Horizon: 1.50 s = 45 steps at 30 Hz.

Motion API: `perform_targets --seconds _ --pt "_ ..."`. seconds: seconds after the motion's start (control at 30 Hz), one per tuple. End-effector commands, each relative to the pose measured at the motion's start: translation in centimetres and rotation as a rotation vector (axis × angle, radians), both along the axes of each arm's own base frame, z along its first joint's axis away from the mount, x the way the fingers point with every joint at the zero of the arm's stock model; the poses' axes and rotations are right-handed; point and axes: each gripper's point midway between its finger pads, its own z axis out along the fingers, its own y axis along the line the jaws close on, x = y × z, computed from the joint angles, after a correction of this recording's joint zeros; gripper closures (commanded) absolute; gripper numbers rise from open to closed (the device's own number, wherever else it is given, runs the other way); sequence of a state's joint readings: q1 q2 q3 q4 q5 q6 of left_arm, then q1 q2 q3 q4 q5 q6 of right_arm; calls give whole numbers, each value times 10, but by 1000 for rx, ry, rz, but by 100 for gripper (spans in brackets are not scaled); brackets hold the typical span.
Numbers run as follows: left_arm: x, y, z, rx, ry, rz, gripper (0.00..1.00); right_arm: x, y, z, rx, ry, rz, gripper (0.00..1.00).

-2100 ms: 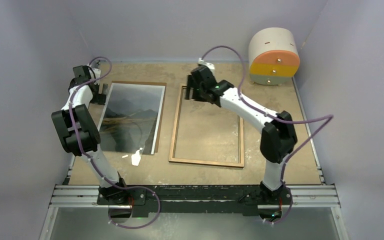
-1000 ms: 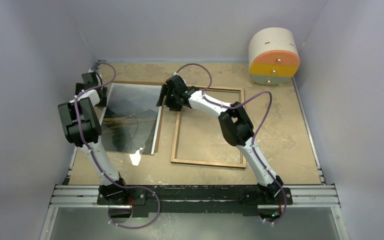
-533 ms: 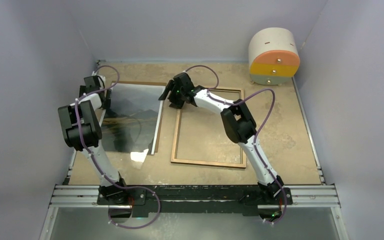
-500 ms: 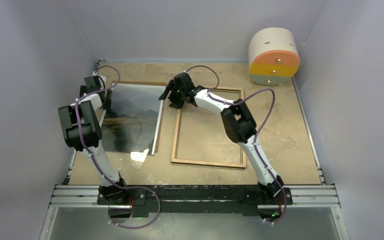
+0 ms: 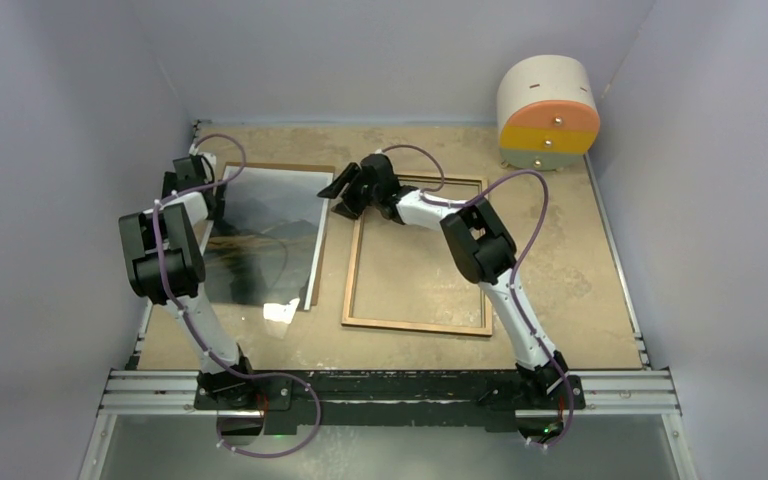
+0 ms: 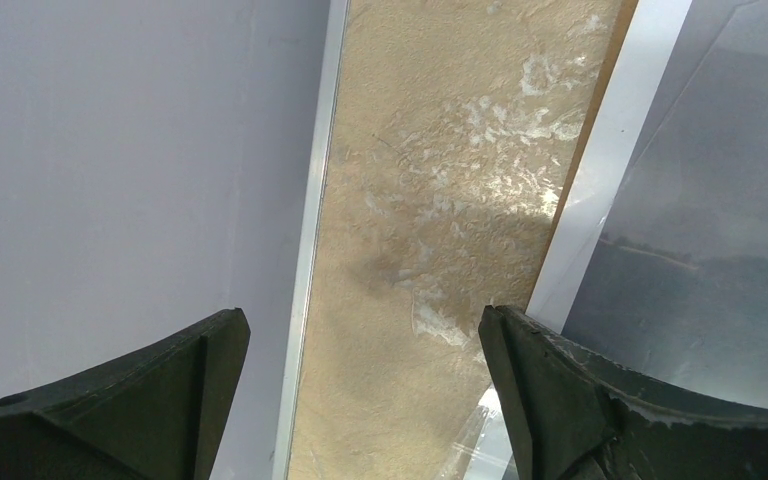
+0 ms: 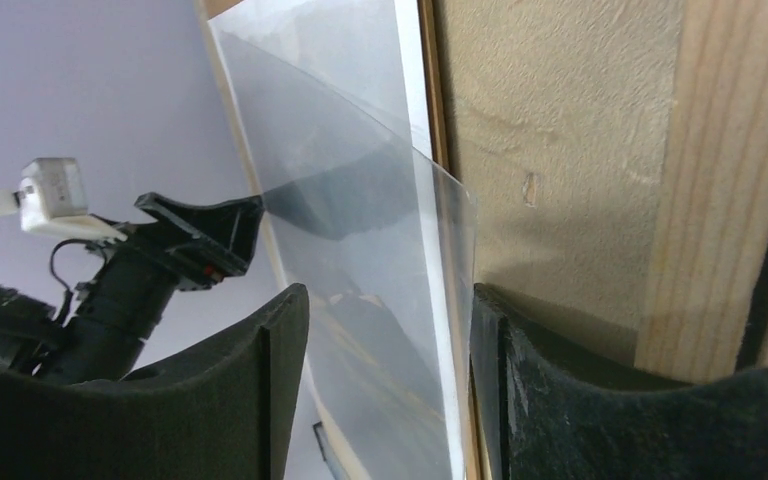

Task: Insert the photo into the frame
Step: Pick up the photo frame item at the center of the board.

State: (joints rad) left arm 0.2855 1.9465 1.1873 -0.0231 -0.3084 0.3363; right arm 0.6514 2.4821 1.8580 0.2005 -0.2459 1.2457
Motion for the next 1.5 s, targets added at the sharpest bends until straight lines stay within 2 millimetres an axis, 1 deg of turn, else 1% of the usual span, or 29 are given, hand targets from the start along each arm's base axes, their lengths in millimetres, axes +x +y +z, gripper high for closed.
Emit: perform_targets --seconds 0.0,0.13,0.2,0.27,0.4,0.53,0.8,0.97,1.0,1.07,1.1,1.2,1.27,1.3,1.37,1.4,1.47 --pt "-42 -32 -52 -99 213 -63 6 -12 16 50 164 -23 40 39" --pt "-45 -32 -54 -94 220 -65 6 -11 17 90 222 -99 49 43" --pt "-46 -32 -55 -92 223 -64 6 -13 17 101 231 -120 57 44" --pt "-48 -32 -55 -88 226 -63 6 -16 15 107 217 -139 58 45" --pt "-50 -32 -56 -82 231 -62 6 -22 10 108 162 -164 64 46" --pt "-50 -31 -56 -81 231 -59 6 -27 12 108 137 -170 79 49" --pt "-50 -31 -55 -79 230 -59 6 -39 24 113 65 -202 122 49" --pt "-51 -33 -57 -91 234 -56 6 -51 38 106 102 -175 154 48" --pt "-52 -33 -56 -93 235 -57 6 -51 40 105 112 -168 155 50" --pt "-52 -35 -55 -98 234 -61 6 -51 44 103 127 -162 156 56" --pt "-53 -35 -55 -100 233 -63 6 -51 45 103 132 -163 156 60" --pt "-51 -36 -50 -103 227 -69 6 -49 47 104 142 -157 157 77" --pt "-49 -36 -46 -108 226 -71 6 -54 47 104 135 -149 182 87" --pt "-48 -35 -42 -110 226 -73 5 -55 43 105 123 -148 183 94" --pt "-45 -30 -31 -126 225 -73 2 -52 31 111 100 -163 174 100" --pt "-43 -27 -23 -135 218 -70 0 -51 22 113 89 -168 172 100" --pt "-37 -21 -7 -157 204 -81 0 -47 -4 115 56 -173 167 100"
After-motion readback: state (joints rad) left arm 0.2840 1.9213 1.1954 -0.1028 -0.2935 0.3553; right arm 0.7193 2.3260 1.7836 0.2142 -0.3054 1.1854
